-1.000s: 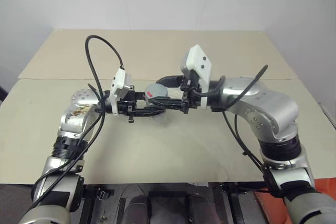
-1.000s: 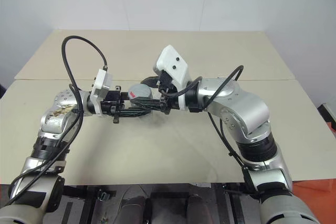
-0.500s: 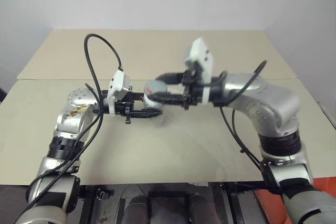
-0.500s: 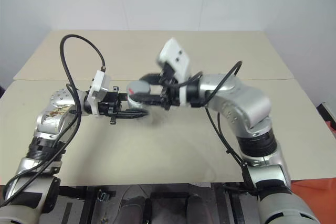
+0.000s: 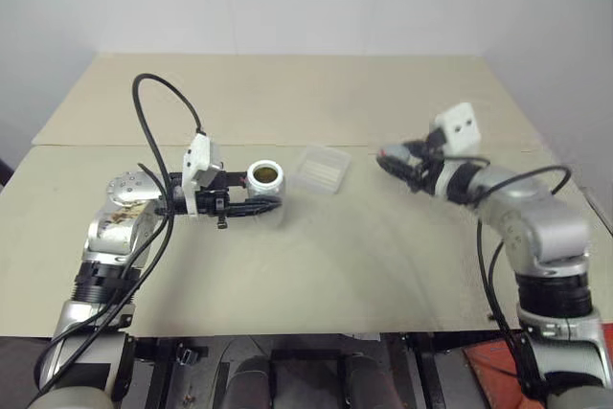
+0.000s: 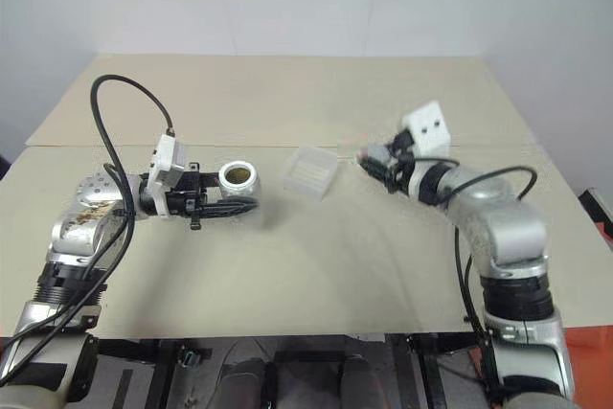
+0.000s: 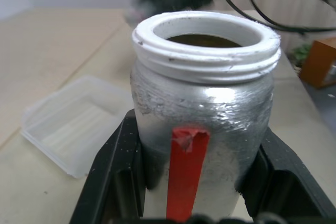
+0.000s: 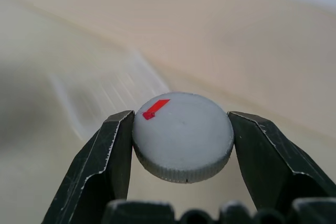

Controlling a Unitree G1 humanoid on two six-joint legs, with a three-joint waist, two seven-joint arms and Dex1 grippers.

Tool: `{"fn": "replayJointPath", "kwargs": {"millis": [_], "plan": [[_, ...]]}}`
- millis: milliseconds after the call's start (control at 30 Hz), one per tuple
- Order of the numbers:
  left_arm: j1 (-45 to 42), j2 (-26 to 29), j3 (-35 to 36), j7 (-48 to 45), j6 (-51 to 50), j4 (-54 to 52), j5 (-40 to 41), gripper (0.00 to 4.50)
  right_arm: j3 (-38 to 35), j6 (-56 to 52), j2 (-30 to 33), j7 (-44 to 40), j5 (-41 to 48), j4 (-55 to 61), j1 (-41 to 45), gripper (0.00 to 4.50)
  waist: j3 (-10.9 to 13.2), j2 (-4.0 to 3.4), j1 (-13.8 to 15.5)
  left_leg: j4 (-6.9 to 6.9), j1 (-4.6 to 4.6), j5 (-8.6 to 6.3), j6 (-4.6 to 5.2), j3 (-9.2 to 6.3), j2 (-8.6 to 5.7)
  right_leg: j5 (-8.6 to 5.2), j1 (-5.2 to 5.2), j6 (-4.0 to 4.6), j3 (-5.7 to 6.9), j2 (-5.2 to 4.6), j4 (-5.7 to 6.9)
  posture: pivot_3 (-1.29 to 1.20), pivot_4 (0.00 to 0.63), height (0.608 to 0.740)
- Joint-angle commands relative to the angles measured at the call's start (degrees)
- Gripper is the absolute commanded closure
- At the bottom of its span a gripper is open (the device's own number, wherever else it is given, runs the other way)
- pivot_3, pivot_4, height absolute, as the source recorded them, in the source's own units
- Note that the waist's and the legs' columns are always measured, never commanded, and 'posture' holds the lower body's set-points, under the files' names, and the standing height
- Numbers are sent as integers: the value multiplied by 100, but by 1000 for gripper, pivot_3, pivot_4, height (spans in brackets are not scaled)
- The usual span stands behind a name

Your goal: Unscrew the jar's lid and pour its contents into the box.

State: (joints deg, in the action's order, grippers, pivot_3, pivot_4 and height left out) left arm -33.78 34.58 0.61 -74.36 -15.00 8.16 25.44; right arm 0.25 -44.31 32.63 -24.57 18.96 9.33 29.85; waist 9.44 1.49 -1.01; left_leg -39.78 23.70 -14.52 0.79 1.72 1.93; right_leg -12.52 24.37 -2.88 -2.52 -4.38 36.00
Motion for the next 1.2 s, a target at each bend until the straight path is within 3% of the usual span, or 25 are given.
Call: {"fn": "replayJointPath", "kwargs": {"millis": [33,267,300,433,467,700,867,933,1033,1200], "plan": [[-90,-37,188,223,34,-206,113,2571,181,771,-309,327,-549,-503,-135,1738,0,0,-26,1,-1,0,0,0,0,0,0,0,-2,1,-1,0,150,740],[107,-88,198,473,-44,-522,207,2571,161,1344,-824,465,-884,-1406,-46,1738,0,0,-21,3,3,0,0,1,-1,0,3,0,-4,-2,-2,0,150,740],[124,-77,201,493,-51,-544,212,2571,169,1285,-813,398,-872,-1376,-48,1388,0,0,-16,3,3,0,0,0,0,0,3,0,-4,-1,-2,0,150,740],[144,-4,257,615,-15,-565,194,2571,73,1016,-440,-194,-642,-707,-198,152,1,-1,21,1,2,0,0,0,-1,0,2,0,-3,-1,-1,0,150,740],[139,0,269,672,27,-563,166,2571,54,951,-316,-322,-607,-568,-226,34,1,-1,27,1,3,0,0,0,-1,0,1,0,-2,-1,-2,0,150,740],[-198,-410,168,2018,623,-451,-643,2571,-432,393,661,-1653,388,553,-408,34,1,0,53,-2,2,0,0,-3,-2,1,-5,-1,1,-1,-7,0,150,740],[-1257,-804,-351,4617,2376,1036,-3040,2571,-668,-77,1016,-2164,1127,1042,-255,34,1,3,113,-4,-10,0,0,-7,-5,3,-20,-3,3,-1,-12,0,150,740],[-1850,-386,-1146,6065,3613,1919,-4796,2571,-634,-149,1067,-2203,1211,1131,-174,34,2,4,113,-2,-11,-1,1,-5,-8,4,-21,-5,-1,-1,-17,0,150,740],[-2730,79,-2347,7610,4639,2916,-6755,2571,-596,-174,1086,-2209,1287,1203,-83,34,3,4,122,2,-3,-1,1,-2,-11,6,-10,-6,-4,-3,-17,0,150,740],[-3900,213,-4258,9680,5036,4099,-9273,2571,-553,-165,1046,-2152,1283,1207,22,34,3,4,197,1,6,-1,0,3,-13,6,-6,-9,1,-5,-18,0,150,740]]}}
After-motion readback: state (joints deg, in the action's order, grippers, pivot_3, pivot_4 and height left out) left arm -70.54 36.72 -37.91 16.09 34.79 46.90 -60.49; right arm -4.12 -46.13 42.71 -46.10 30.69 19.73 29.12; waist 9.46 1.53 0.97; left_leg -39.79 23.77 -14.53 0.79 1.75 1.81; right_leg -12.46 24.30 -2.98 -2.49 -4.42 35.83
